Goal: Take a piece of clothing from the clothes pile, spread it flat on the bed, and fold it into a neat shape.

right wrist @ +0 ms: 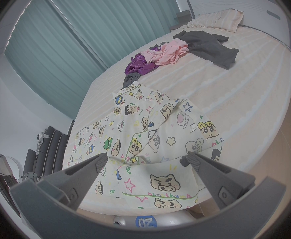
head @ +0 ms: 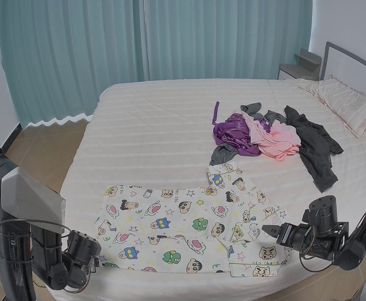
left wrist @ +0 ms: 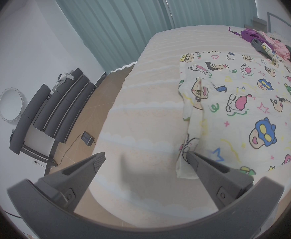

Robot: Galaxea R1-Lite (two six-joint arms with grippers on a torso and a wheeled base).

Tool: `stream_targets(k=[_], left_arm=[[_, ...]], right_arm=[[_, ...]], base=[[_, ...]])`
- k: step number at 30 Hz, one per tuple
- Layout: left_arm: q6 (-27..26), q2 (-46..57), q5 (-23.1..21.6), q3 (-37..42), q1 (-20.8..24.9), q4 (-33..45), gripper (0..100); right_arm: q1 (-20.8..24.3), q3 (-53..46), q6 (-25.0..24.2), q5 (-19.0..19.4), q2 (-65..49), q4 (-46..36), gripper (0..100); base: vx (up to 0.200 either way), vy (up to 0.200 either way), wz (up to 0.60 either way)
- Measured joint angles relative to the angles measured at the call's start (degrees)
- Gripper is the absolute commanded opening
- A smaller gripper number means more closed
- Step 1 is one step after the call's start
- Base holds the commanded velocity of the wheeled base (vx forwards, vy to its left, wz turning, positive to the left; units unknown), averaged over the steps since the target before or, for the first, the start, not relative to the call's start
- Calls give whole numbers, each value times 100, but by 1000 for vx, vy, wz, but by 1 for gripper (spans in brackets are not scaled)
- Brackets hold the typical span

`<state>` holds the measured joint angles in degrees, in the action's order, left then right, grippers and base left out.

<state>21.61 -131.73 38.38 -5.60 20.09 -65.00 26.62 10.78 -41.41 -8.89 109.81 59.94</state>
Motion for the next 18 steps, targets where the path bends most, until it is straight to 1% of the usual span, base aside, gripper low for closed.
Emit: stream_targets(k=[7, 11, 13, 15, 18], left_arm=[[-649, 12, 11, 296, -533, -627, 100], [-867, 26, -52, 389, -824, -1114, 100], [-925, 39, -212, 406, -937, -1275, 100], [-965, 76, -538, 414, -1045, -1364, 100], [-998, 201, -1204, 419, -1197, -1418, 100]], right_arm=[[-20, 0, 2, 2, 11, 0, 100], [-24, 0, 2, 0, 13, -2, 100], [-37, -1, 2, 2, 17, -2, 100], [-66, -6, 6, 18, 24, -2, 100], [-163, -26, 61, 66, 63, -4, 100]], base=[[0, 0, 0], [0, 0, 0], [0, 0, 0], [0, 0, 0], [0, 0, 0]])
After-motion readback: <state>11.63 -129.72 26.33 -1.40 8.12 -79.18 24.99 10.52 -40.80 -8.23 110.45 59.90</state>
